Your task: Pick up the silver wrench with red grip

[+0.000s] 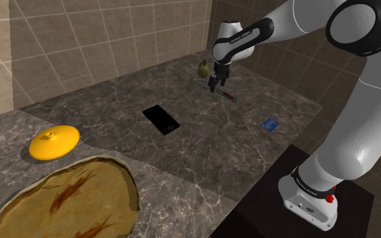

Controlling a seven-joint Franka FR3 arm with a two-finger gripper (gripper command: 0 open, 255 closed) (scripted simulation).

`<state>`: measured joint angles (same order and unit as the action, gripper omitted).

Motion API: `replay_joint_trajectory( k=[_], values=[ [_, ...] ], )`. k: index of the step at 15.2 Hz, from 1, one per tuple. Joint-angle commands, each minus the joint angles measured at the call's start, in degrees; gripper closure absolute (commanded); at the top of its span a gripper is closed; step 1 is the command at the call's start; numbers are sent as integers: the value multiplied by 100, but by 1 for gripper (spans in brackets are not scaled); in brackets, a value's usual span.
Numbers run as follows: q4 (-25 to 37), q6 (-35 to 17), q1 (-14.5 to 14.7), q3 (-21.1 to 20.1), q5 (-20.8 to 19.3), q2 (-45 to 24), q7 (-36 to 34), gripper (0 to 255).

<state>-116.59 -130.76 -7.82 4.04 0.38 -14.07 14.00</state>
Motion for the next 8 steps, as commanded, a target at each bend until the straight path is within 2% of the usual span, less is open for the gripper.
replay_joint_trajectory(
  k=[1, 2, 3, 8],
  values=[
    [-39, -113, -3, -2, 7, -71, 6, 0],
    [-38, -113, -3, -2, 7, -72, 6, 0],
    [-58, -113, 3, -4, 5, -52, -4, 255],
    [-54, -91, 16, -11, 2, -34, -25, 255]
  ],
)
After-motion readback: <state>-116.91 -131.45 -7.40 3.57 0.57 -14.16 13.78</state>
